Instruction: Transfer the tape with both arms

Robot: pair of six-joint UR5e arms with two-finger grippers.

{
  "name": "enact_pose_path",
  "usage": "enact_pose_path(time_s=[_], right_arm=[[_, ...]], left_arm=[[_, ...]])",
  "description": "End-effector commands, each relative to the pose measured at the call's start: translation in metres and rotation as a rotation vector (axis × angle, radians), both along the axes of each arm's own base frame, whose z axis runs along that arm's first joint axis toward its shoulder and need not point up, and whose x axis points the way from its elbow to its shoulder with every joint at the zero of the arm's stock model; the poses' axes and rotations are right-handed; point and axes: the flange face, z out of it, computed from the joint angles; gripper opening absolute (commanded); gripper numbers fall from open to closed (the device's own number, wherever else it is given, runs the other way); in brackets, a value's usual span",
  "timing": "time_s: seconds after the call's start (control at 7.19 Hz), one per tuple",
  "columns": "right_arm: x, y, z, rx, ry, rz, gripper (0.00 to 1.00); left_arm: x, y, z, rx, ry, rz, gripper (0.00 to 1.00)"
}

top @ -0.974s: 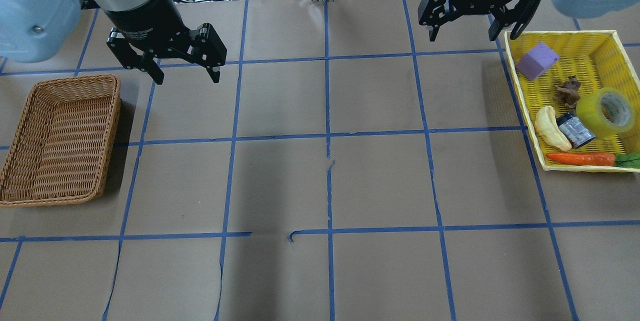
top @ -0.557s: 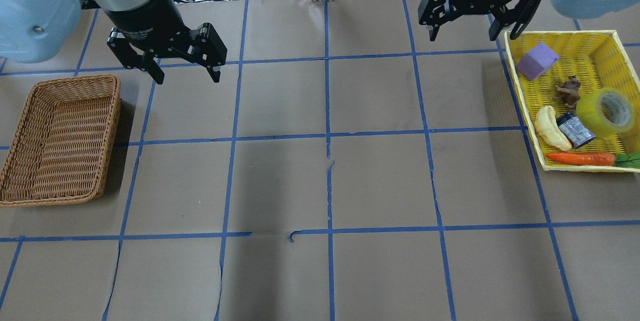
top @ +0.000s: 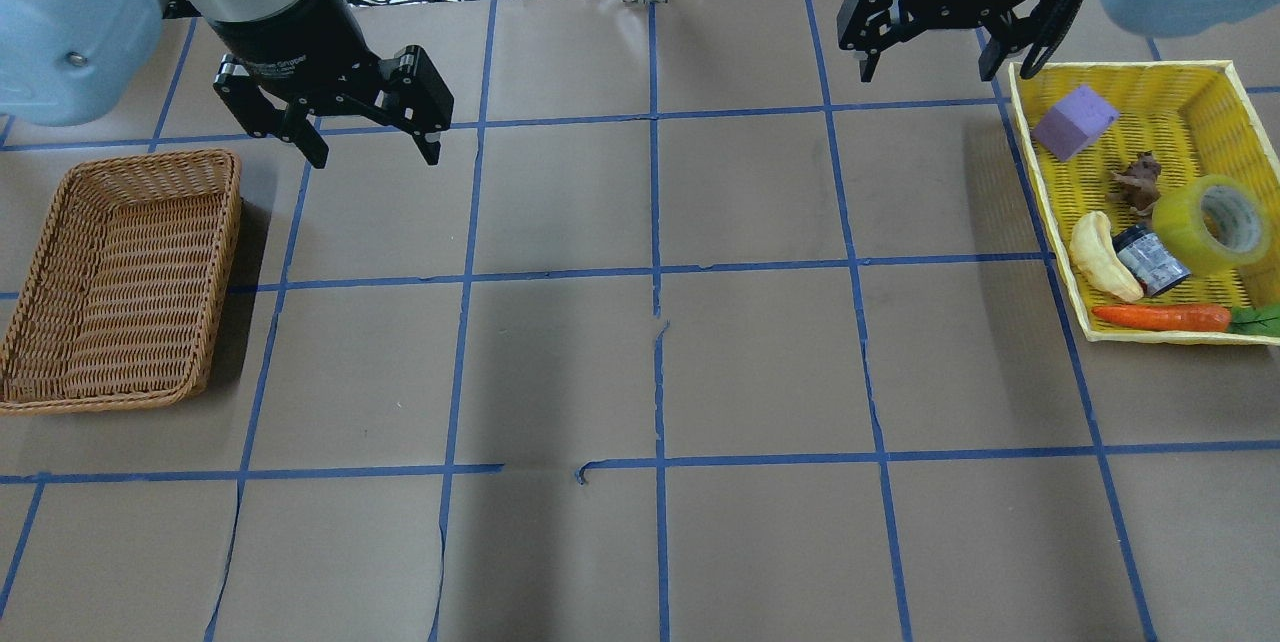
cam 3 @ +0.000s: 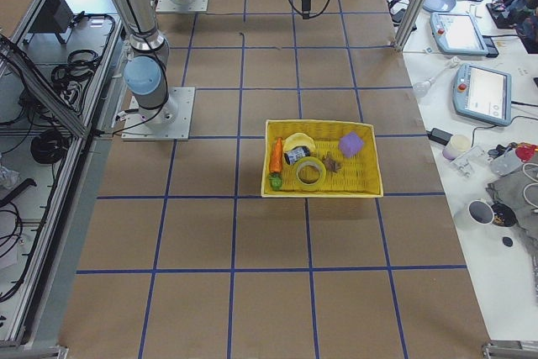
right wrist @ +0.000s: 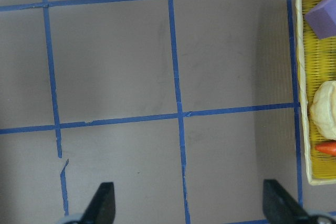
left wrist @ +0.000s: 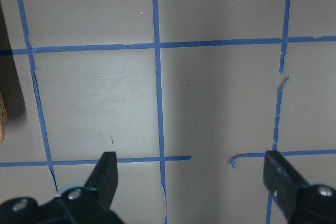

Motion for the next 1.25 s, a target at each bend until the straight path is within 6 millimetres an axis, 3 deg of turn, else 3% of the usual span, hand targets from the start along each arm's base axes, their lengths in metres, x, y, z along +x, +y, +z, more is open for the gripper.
enact_pose_path(time_s=[0.0,0.14,0.28,0.42,0.56,0.83,0.97,1.11], right_arm=[[-0.037,-0.012,0.001,-0.006,0.006,-0.038,1.00],[-0.098,-0.022,0.001,0.002,0.003,-0.038,1.00],[-0.163,-0.028,-0.009,0.015,0.028,0.076,1.00],[-0.230,-0.037,-0.032,0.049,-0.003,0.152,1.00],[-0.295,-0.049,-0.070,0.065,-0.069,0.219,1.00],[-0.395,-0.064,-0.134,0.034,-0.036,0.410,1.00],[-0.430,-0.071,-0.171,0.029,-0.029,0.406,1.00],[-0.448,-0.076,-0.214,0.058,-0.059,0.459,1.00]], left_arm=[[0.000,0.000,0.000,0.000,0.001,0.000,1.00],[0.000,0.000,0.000,0.000,0.001,0.000,1.00],[0.000,0.000,0.000,0.000,0.000,-0.002,1.00],[0.000,0.000,0.000,0.000,0.000,0.000,1.00],[0.000,0.000,0.000,0.000,0.000,0.000,1.00],[0.000,-0.001,0.001,-0.008,-0.003,-0.002,1.00],[0.000,-0.001,0.000,-0.008,0.000,0.000,1.00],[0.000,-0.001,0.000,-0.008,0.000,0.000,1.00]])
